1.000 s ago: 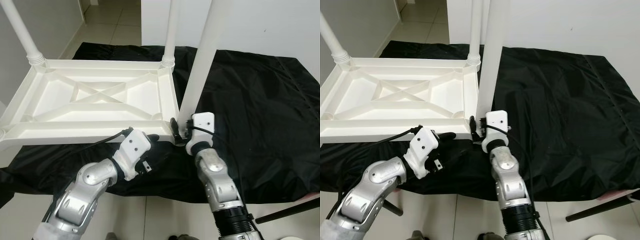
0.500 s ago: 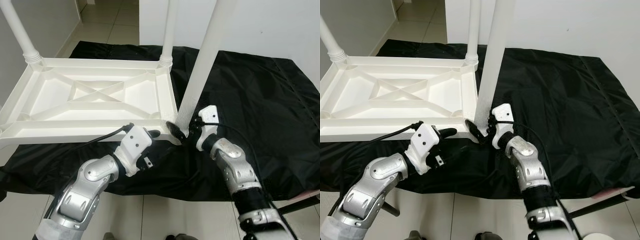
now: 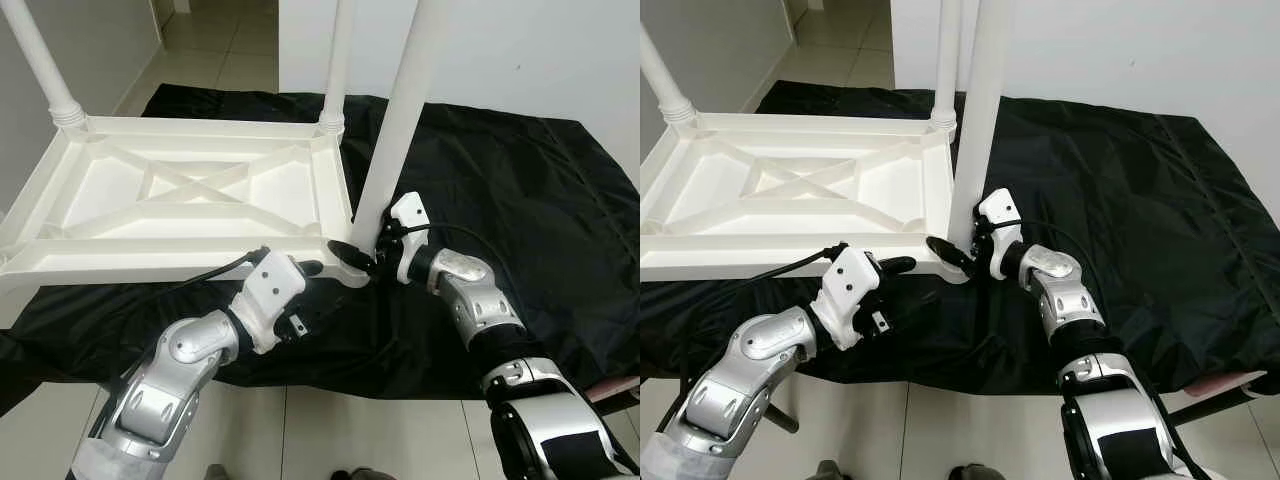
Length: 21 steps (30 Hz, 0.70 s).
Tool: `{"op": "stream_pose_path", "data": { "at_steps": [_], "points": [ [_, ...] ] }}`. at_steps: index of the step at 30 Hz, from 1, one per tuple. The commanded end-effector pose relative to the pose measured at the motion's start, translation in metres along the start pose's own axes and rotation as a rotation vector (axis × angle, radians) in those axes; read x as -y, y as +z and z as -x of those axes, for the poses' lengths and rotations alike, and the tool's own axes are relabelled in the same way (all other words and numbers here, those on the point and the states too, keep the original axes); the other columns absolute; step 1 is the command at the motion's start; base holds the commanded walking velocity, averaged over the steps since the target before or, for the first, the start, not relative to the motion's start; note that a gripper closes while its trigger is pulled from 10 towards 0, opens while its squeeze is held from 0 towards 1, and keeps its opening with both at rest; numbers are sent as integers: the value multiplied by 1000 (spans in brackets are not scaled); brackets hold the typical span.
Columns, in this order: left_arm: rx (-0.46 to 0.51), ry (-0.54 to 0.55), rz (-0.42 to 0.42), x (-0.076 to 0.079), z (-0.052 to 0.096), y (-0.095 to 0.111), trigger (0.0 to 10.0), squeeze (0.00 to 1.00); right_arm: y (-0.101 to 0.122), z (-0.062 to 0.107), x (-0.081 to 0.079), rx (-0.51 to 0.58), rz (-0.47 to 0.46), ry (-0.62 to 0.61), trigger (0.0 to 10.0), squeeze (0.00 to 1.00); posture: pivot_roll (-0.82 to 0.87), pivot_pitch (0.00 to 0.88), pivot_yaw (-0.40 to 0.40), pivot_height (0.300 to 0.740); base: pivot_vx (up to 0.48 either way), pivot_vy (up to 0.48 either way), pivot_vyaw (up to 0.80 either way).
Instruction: Building children table
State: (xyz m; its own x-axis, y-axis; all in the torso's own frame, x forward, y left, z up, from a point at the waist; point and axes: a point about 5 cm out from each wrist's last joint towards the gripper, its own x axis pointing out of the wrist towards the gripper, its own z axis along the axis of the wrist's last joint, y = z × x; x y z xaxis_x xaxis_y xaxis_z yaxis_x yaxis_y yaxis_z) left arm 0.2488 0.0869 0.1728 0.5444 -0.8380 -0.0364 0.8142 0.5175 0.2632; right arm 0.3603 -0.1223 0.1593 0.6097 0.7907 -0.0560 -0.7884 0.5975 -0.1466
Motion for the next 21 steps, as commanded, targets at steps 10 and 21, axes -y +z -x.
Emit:
{"op": "stream_pose_path", "data": {
  "at_steps": [10, 21],
  "points": [
    [-8, 19, 3, 1, 1, 1, 10000, 0, -8, 2, 0, -31, 9, 65, 0, 0, 40, 88, -41, 740, 0, 0, 0],
    [-4, 15, 22, 8, -1, -1, 10000, 0, 0, -4, -1, 92, -7, -94, 10000, 0, 36, 96, -52, 740, 0, 0, 0]
  ]
}}
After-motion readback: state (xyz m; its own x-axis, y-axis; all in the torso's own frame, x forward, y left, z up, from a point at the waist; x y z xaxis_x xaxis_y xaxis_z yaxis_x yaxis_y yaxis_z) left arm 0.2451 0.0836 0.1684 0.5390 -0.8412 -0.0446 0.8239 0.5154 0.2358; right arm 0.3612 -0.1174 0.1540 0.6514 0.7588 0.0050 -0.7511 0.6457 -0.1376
